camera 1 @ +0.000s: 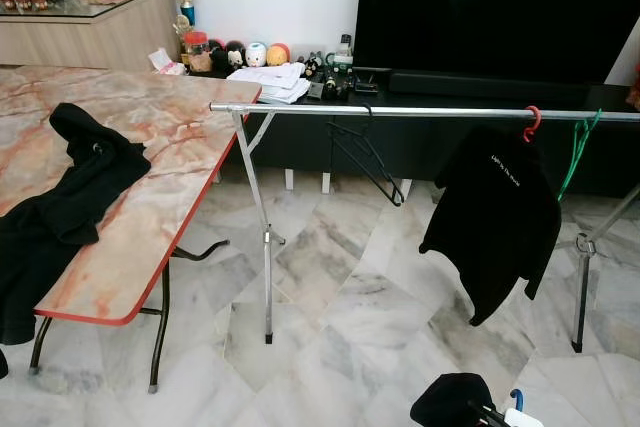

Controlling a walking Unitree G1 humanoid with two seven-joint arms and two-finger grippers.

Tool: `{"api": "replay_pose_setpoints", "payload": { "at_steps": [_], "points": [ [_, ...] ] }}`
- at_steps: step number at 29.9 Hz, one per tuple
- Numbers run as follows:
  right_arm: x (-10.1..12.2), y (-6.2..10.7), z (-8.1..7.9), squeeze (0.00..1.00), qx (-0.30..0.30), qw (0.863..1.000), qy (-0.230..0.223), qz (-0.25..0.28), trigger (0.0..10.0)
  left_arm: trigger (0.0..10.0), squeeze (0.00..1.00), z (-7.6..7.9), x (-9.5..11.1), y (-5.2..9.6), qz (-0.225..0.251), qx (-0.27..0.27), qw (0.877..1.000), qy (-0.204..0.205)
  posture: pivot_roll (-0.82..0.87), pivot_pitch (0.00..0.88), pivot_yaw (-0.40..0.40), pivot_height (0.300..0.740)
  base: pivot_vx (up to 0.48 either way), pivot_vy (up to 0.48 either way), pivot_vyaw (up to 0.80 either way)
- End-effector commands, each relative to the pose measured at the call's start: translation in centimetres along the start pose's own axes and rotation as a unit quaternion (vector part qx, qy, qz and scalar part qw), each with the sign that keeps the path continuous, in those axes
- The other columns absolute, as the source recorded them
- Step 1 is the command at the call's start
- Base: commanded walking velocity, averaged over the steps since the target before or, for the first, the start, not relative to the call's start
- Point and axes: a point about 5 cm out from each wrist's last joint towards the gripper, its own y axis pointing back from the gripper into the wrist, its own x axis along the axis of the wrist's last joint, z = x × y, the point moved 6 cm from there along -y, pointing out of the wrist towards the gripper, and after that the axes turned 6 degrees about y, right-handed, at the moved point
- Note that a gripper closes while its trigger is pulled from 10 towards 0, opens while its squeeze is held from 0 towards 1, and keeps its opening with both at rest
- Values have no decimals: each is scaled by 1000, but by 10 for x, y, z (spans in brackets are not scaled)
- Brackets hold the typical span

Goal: Hang hanger

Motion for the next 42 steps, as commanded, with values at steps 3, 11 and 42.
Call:
{"api": "replay_pose_setpoints", "payload": {
  "at_steps": [3,11,42],
  "points": [
    [1,0,-1,0,-1,1000,-6,5,10000,10000,0,-18,-11,6,-18,12,1000,2,58,0,10,740,-254,0,0],
    [1,0,-1,0,-2,1000,-6,7,10000,10000,0,-21,-18,9,-24,15,1000,4,60,0,8,740,-278,0,0],
    [1,0,0,0,-4,1000,0,6,10000,10000,0,-16,-11,6,-18,12,1000,3,56,0,8,740,-249,0,0]
  ]
}}
